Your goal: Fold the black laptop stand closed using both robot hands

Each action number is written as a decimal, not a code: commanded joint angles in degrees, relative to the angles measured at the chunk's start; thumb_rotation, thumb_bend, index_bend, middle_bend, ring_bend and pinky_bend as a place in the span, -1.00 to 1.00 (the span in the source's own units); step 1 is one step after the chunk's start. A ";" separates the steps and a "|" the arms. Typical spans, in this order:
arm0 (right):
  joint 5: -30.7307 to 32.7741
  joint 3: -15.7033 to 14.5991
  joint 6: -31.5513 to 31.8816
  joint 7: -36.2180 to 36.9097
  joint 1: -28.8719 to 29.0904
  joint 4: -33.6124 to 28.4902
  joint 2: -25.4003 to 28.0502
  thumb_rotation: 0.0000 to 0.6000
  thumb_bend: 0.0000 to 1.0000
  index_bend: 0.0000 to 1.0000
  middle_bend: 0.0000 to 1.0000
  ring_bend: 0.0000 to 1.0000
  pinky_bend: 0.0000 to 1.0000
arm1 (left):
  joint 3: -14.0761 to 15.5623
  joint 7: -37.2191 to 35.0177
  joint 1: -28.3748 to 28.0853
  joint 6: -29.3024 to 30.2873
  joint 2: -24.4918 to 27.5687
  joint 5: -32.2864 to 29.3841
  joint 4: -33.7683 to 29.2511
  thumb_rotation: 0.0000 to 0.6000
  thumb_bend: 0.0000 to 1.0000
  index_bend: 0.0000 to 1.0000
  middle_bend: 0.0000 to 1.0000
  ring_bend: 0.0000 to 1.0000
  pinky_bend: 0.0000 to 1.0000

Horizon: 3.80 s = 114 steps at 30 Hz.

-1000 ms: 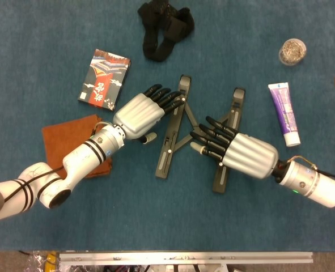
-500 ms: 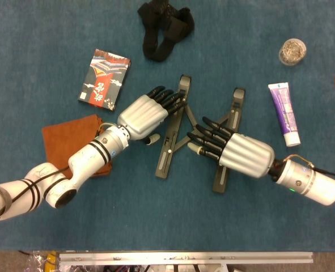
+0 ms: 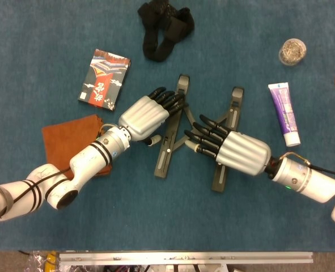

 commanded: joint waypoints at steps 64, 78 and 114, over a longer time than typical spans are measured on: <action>4.52 0.74 6.12 4.84 4.49 -0.06 -2.38 1.00 -0.96 -1.00 -1.00 -1.00 -1.00 | -0.93 8.85 2.29 1.32 8.86 -6.77 -9.93 1.00 -0.43 -1.00 -1.00 -1.00 -0.96; 16.56 4.52 -21.33 18.77 13.75 -33.32 17.09 1.00 -0.97 -1.00 -1.00 -1.00 -1.00 | -3.11 9.48 7.51 9.79 21.05 -9.20 -19.56 1.00 -0.43 -1.00 -1.00 -1.00 -0.96; 11.59 2.54 -38.93 18.39 26.56 -28.76 13.02 1.00 -1.00 -1.00 -1.00 -1.00 -1.00 | -4.15 3.75 11.99 11.99 25.31 -10.68 -19.19 1.00 -0.43 -1.00 -1.00 -1.00 -1.00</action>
